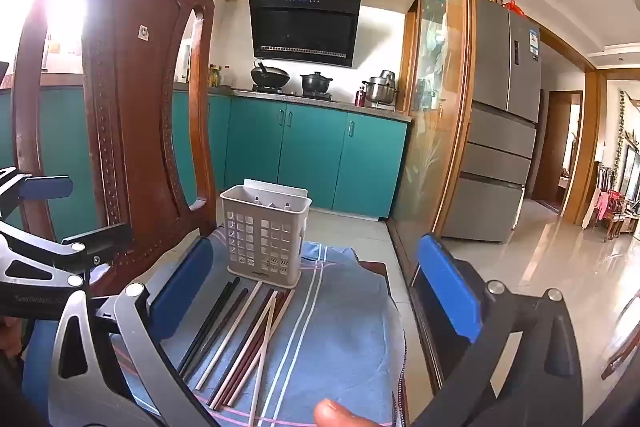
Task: Organize utensils
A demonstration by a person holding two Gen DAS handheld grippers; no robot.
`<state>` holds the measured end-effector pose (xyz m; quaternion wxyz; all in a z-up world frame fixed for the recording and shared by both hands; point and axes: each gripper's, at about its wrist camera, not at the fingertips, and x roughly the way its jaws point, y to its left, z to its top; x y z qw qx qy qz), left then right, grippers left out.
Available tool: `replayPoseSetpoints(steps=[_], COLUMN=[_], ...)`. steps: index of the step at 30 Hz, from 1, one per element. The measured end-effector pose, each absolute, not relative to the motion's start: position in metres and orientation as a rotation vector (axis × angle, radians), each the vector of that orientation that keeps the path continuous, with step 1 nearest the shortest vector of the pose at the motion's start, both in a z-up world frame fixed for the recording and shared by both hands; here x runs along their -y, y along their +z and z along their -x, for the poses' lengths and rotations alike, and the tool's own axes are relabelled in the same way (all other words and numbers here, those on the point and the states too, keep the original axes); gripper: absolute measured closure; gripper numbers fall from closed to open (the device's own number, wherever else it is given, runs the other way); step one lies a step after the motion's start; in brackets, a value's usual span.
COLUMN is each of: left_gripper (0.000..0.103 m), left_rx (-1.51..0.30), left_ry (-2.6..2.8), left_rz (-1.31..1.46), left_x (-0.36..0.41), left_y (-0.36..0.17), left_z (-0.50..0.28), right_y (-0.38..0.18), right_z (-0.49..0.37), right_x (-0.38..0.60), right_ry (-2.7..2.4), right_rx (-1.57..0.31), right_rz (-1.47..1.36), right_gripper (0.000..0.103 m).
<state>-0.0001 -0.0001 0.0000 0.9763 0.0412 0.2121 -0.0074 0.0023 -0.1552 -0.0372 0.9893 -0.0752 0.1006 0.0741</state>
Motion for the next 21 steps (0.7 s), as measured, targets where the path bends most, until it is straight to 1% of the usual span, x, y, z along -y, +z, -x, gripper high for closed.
replayPoseSetpoints(steps=[21], left_gripper=[0.004], left_rx=[-0.437], left_ry=[-0.015], left_rz=[-0.081], left_x=[-0.0003], left_y=[0.0002], left_z=[-0.0002], right_y=[-0.0393], right_z=[-0.0022], right_x=[0.1572], right_ry=[0.137], right_rx=[-0.21], right_rz=[0.144], right_gripper=[0.003])
